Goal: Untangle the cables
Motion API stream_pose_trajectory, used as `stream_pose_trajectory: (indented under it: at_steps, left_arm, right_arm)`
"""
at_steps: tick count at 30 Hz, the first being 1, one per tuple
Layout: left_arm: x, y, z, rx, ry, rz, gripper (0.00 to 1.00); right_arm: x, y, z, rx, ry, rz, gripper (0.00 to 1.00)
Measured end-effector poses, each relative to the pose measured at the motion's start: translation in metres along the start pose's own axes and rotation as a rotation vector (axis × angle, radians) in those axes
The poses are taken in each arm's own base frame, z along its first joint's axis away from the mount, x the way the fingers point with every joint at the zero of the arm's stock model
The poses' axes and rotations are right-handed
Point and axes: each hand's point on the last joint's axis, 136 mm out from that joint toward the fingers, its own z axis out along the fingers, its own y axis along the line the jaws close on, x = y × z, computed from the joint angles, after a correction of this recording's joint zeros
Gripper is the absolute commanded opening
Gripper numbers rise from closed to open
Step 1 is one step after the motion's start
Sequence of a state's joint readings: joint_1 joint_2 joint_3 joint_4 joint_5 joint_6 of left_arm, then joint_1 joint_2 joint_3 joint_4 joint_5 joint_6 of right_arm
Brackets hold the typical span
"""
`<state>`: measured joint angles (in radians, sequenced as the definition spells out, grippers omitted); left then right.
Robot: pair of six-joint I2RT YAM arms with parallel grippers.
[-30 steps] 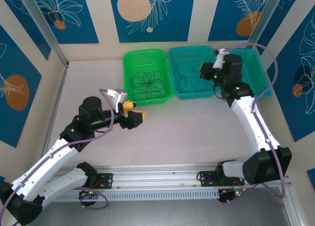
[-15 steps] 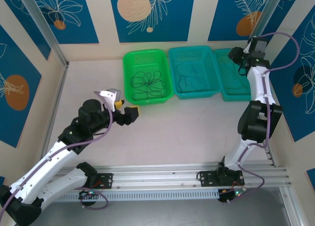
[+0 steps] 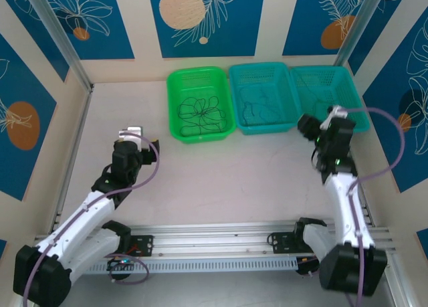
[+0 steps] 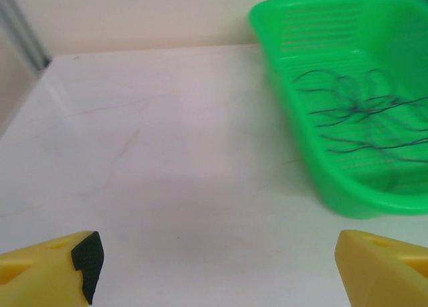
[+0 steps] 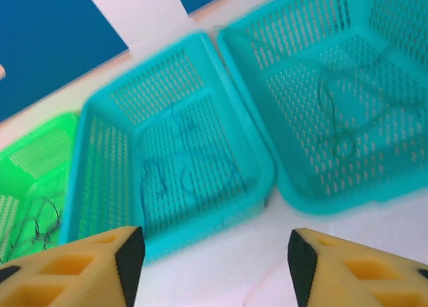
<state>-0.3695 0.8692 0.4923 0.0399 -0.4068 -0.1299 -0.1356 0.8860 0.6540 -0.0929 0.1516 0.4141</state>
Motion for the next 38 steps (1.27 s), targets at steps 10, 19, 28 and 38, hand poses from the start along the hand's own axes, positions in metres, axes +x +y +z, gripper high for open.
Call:
stream_pose_trajectory:
  at_steps: [10, 19, 28, 38]
  left_arm:
    - [0.073, 0.039, 0.049, -0.131, 0.089, 0.128, 0.95]
    - [0.093, 0.036, 0.103, -0.042, 0.089, 0.094, 1.0]
    - [0.08, 0.03, 0.11, 0.01, 0.039, 0.074, 1.0]
    - [0.079, 0.028, 0.11, 0.024, 0.036, 0.073, 1.0]
  right_arm:
    - [0.137, -0.03, 0.055, 0.015, 0.182, -0.225, 0.72]
    - [0.136, -0.015, 0.109, -0.08, 0.128, -0.304, 0.99]
    - [0.127, 0.001, 0.11, -0.141, 0.08, -0.336, 0.99]
    - [0.125, 0.001, 0.11, -0.144, 0.078, -0.339, 0.99]
